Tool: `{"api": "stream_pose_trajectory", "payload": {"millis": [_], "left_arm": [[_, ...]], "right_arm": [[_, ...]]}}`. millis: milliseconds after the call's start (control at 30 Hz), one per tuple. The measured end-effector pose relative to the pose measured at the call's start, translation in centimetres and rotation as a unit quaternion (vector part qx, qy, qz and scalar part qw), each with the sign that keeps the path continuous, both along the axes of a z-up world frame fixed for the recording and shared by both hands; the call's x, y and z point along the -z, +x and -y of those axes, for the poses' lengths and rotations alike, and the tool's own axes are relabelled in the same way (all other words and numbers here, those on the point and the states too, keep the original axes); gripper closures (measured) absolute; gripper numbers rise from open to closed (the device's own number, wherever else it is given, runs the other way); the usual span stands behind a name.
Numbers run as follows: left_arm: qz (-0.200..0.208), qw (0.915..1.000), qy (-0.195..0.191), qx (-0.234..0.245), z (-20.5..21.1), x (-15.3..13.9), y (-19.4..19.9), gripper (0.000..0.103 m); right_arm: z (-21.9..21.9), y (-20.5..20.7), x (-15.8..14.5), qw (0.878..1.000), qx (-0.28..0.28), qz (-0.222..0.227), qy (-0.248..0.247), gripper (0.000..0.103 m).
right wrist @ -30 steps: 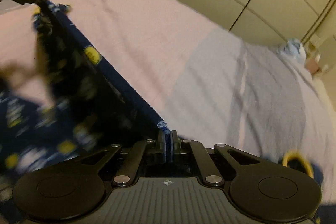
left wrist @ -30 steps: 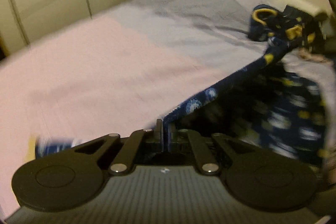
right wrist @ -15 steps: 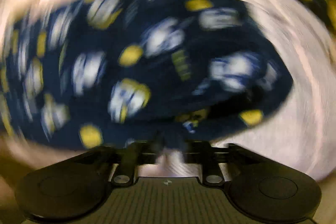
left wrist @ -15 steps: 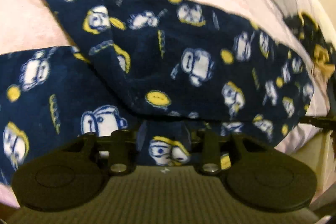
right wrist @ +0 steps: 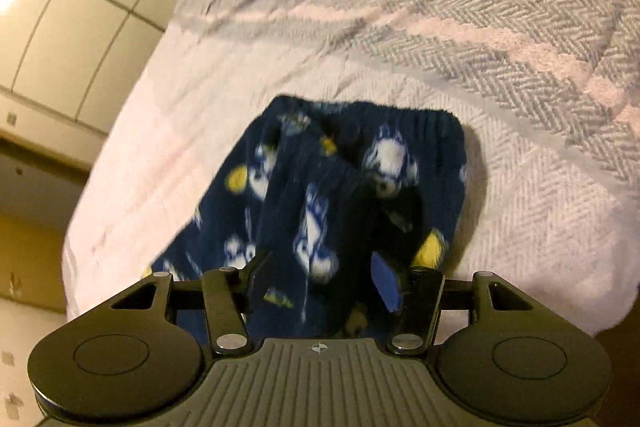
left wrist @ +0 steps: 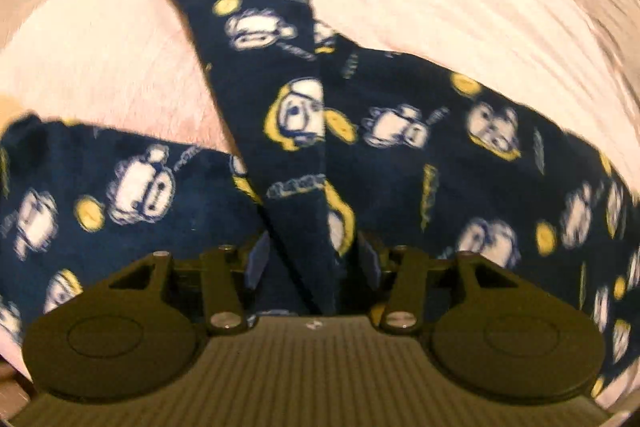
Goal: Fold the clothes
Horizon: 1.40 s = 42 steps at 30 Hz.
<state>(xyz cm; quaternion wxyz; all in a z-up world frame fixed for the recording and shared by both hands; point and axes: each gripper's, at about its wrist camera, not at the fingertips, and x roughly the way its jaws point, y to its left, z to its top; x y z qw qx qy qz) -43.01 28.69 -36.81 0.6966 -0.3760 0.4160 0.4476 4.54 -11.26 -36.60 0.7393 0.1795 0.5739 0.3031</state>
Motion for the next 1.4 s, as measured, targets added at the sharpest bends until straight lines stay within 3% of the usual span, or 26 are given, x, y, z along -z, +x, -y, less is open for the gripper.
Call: {"api": "stream_pose_trajectory", "payload": {"millis": [133,200,300,433,500,600,667,800,967,1100,1167,1233,1300,1400], "left_arm": [[0.039,0.9990,-0.006,-0.021,-0.7,0.8,-0.8,0.093],[0.048,0.9987,0.009,-0.016,-0.7,0.1,-1.0,0.097],[0.058,0.9958,0.071,0.003,0.8,-2.9,-1.4,0.099],[0.073,0.9844,0.160,0.012,5.3,-7.9,-3.6,0.099],[0.061,0.9855,0.158,0.015,8.3,-7.7,-4.6,0.098],[0.006,0.9931,0.113,0.032,11.2,-3.3,-4.6,0.097],[-0.004,0.9949,0.099,0.020,12.2,-1.5,-4.7,0.098],[0.024,0.9908,0.133,0.004,13.3,-3.7,-5.5,0.098],[-0.005,0.9915,0.129,0.016,13.9,-2.0,-5.0,0.097],[-0.030,0.9915,0.124,0.027,14.4,-0.4,-4.5,0.096],[-0.042,0.9912,0.121,0.032,14.6,0.4,-4.3,0.094],[-0.054,0.9894,0.128,0.042,14.8,-0.6,-4.5,0.086],[-0.050,0.9885,0.133,0.051,15.1,-2.3,-5.2,0.082],[-0.046,0.9866,0.147,0.053,15.3,-4.6,-6.6,0.082]], "right_arm": [[-0.2,0.8,0.9,1.000,0.008,0.013,-0.021,0.045],[-0.2,1.1,0.8,1.000,0.004,0.023,-0.019,0.100],[-1.5,1.8,-2.3,0.996,-0.028,0.085,0.011,0.101],[-1.9,2.2,-7.6,0.980,-0.081,0.172,0.061,0.101],[-1.2,2.9,-7.6,0.981,-0.088,0.166,0.045,0.101],[-0.1,4.0,-3.7,0.990,-0.084,0.109,-0.025,0.101],[0.5,4.2,-0.9,0.992,-0.074,0.075,-0.069,0.101],[1.5,3.8,-1.1,0.993,-0.068,0.084,-0.051,0.101],[2.1,4.2,-2.0,0.991,-0.074,0.103,-0.051,0.100],[0.9,4.2,0.9,0.986,-0.092,0.078,-0.113,0.099],[0.7,4.0,0.6,0.984,-0.085,0.080,-0.134,0.094],[0.7,3.7,-0.2,0.982,-0.075,0.086,-0.153,0.081],[0.7,3.3,-1.4,0.977,-0.062,0.104,-0.178,0.055],[0.1,1.7,-4.6,0.962,-0.055,0.175,-0.203,0.051]]}}
